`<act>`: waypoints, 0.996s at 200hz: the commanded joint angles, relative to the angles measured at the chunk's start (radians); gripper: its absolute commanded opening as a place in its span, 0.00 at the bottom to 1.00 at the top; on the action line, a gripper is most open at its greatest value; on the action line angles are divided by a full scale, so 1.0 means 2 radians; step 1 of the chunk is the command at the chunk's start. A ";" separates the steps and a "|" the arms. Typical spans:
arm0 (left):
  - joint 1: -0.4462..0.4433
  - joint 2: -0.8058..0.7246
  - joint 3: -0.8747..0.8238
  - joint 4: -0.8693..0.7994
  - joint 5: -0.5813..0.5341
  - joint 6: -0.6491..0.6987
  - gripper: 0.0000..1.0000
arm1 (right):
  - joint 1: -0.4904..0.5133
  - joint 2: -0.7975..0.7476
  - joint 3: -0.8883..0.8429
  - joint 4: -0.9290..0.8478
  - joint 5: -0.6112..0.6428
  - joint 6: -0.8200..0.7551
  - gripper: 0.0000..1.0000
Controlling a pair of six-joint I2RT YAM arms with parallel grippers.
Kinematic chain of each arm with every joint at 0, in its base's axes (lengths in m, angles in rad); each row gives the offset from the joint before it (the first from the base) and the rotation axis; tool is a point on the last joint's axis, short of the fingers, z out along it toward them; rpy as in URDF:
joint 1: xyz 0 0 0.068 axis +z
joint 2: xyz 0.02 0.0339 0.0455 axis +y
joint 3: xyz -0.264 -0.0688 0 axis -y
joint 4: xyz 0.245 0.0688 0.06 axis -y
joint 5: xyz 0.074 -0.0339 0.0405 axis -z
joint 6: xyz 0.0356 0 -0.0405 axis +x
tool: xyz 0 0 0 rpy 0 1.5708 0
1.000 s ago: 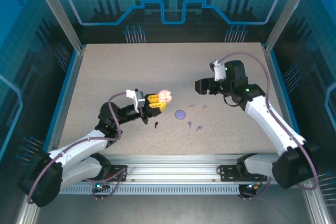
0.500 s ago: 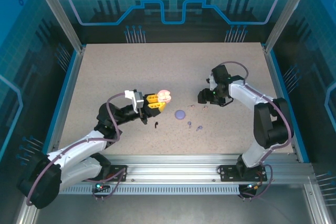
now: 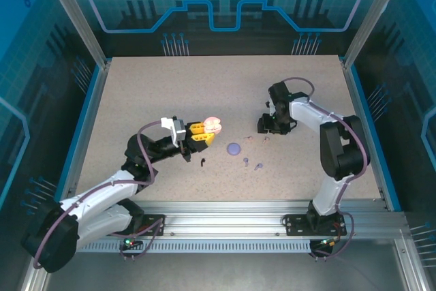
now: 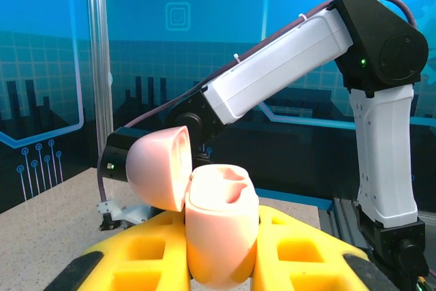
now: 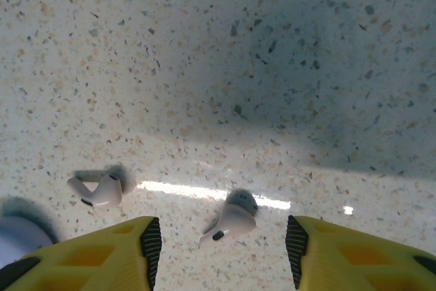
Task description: Insert the wireless bluetooth earbuds into the charging case
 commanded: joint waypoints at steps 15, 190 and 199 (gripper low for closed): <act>-0.003 -0.016 -0.004 0.004 0.005 0.006 0.03 | 0.014 0.025 0.024 -0.036 0.020 0.007 0.53; -0.002 -0.033 -0.001 -0.018 0.007 0.005 0.03 | 0.028 0.071 0.039 -0.046 -0.001 0.012 0.43; -0.003 -0.033 -0.001 -0.018 0.007 0.005 0.03 | 0.029 0.073 0.039 -0.046 -0.002 0.013 0.43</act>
